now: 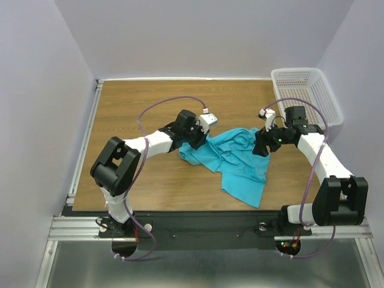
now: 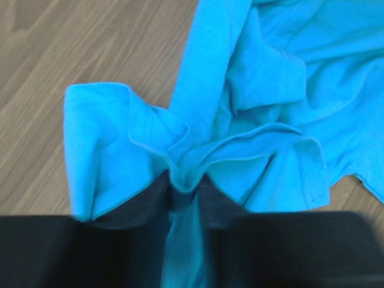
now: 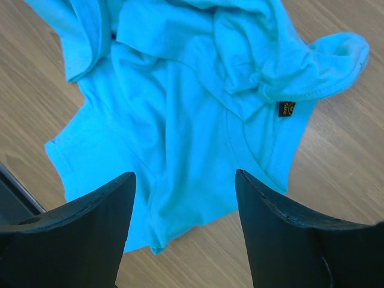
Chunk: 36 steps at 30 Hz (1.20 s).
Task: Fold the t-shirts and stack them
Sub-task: Flatten the tshirt out
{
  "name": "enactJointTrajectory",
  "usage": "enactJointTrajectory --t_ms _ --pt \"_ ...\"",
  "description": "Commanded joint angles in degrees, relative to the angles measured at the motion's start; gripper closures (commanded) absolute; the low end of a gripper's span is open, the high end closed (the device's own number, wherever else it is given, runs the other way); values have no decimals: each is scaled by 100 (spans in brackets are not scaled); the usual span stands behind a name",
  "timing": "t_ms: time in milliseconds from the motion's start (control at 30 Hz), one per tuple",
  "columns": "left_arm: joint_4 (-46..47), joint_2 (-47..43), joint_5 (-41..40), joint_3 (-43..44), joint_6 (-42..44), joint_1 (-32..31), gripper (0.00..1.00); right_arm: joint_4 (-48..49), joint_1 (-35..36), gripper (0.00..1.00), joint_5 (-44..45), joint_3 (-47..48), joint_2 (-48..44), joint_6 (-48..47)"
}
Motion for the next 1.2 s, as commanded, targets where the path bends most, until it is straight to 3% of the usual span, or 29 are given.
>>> enactJointTrajectory --t_ms 0,33,133,367,400,600,733,967,1000,1033,1100,1133,1167 --pt "-310 117 378 645 163 -43 88 274 -238 27 -781 -21 -33 33" --pt "-389 118 404 664 145 -51 99 282 -308 27 -817 -48 -42 24" --pt "-145 -189 177 489 -223 36 100 335 -431 27 -957 -162 -68 24" --pt "1244 -1534 1149 -689 -2928 1801 100 651 -642 28 -1125 -548 -51 200" --pt "1289 -1508 1308 -716 -3062 2151 100 652 -651 28 -1142 -549 -25 217" --pt "1578 -657 1785 -383 -3968 2804 100 660 -660 28 -1265 -566 37 218" --pt "1544 -121 1364 100 -4371 3041 100 660 -660 28 -1239 -601 46 200" --pt "1623 -541 -148 -13 -4865 3534 100 888 -660 28 -1020 -199 291 314" --pt "1623 -576 -297 -30 -4865 3630 97 915 -660 28 -1011 -75 518 340" --pt "1658 -620 -307 -31 -4865 3666 83 915 -660 28 -1028 239 677 410" --pt "1658 -647 -124 -4 -4804 3823 68 915 -642 28 -1089 557 941 437" --pt "1667 -716 -27 31 -4760 3851 48 924 -608 28 -1003 689 1221 481" --pt "1667 -787 17 22 -4690 3868 38 924 -572 28 -915 830 1337 499"
